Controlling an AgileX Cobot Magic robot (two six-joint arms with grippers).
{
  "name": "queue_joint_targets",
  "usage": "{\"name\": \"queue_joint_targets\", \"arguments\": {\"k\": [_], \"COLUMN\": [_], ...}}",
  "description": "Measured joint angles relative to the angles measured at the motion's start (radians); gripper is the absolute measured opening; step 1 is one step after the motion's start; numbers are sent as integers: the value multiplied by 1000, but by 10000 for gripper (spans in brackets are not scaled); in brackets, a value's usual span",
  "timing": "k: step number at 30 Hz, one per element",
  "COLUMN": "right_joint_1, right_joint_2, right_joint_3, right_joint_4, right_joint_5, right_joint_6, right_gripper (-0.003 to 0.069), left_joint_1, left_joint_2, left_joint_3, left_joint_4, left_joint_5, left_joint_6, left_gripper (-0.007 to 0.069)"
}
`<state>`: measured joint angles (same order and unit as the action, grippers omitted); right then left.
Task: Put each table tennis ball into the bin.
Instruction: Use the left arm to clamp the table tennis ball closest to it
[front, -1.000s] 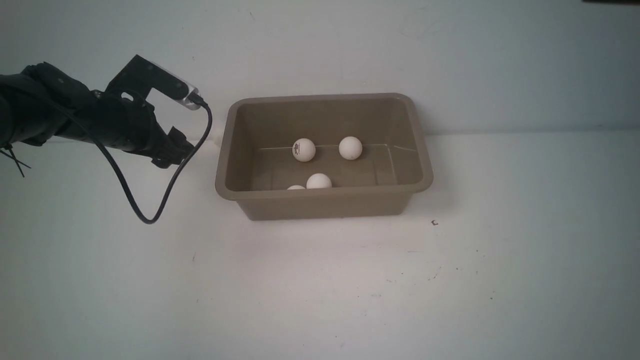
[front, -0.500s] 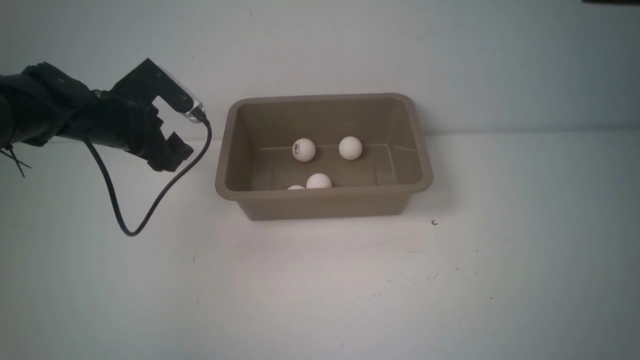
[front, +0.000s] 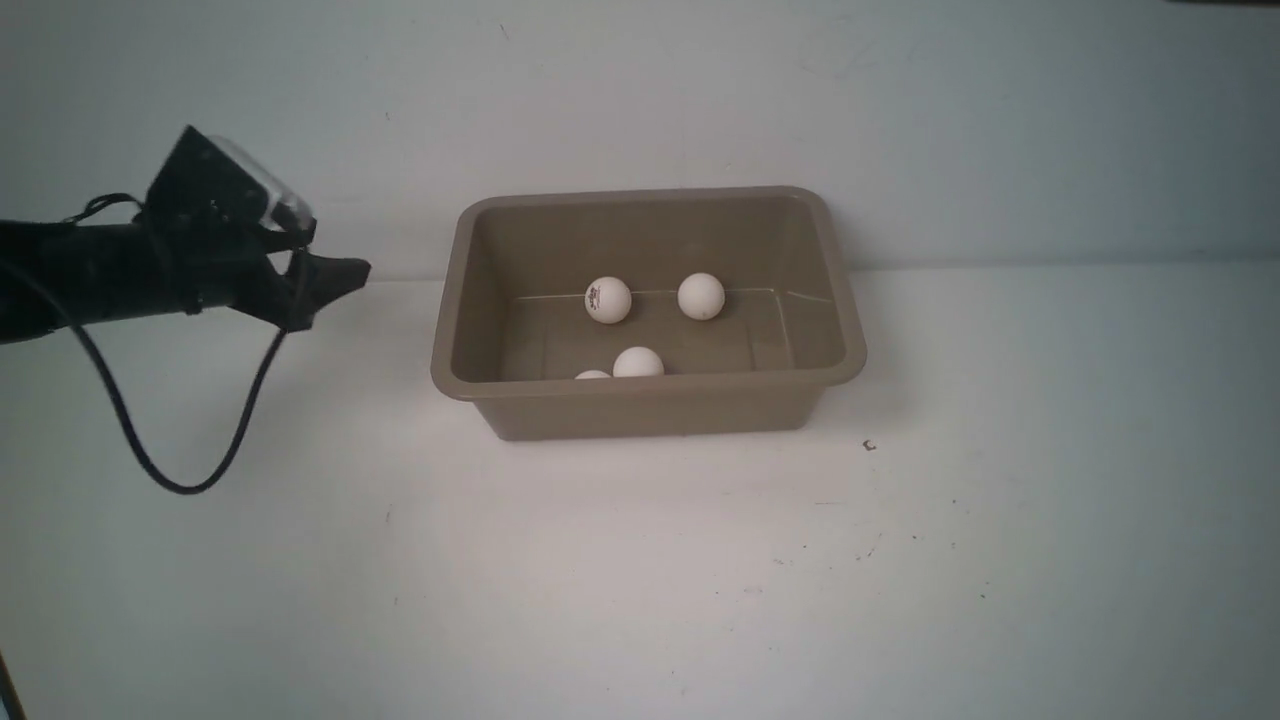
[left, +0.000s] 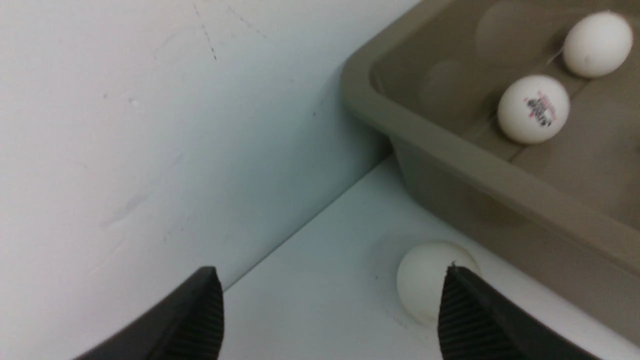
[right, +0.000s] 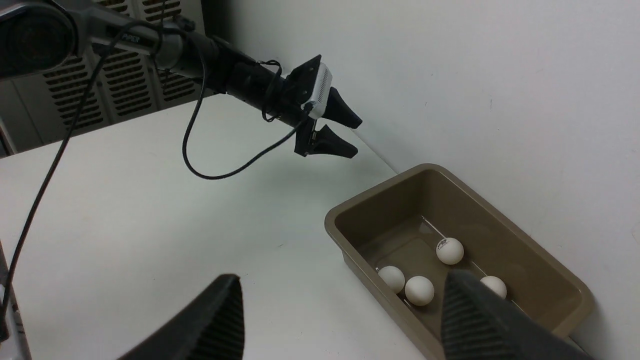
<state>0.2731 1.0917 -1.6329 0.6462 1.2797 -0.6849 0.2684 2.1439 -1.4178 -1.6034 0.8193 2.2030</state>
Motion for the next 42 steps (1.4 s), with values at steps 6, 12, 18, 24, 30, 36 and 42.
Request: {"name": "queue_joint_targets", "arguments": {"k": [6, 12, 18, 24, 30, 36, 42], "right_joint_1": [0, 0, 0, 0, 0, 0, 0], "right_joint_2": [0, 0, 0, 0, 0, 0, 0], "right_joint_3": [0, 0, 0, 0, 0, 0, 0], "right_joint_4": [-7, -14, -15, -18, -18, -19, -22], "right_joint_5": [0, 0, 0, 0, 0, 0, 1], "right_joint_6": [4, 7, 8, 8, 8, 8, 10], "right_gripper": [483, 483, 483, 483, 483, 483, 483], "left_joint_1": [10, 13, 14, 14, -11, -39, -33], "left_joint_2": [61, 99, 151, 169, 210, 236, 216], "left_joint_3": [0, 0, -1, -1, -2, -3, -3], "left_joint_4": [-16, 28, 30, 32, 31, 11, -41], "left_joint_5": [86, 94, 162, 169, 139, 137, 168], "left_joint_6": [74, 152, 140, 100, 79, 79, 84], "left_gripper": [520, 520, 520, 520, 520, 493, 353]}}
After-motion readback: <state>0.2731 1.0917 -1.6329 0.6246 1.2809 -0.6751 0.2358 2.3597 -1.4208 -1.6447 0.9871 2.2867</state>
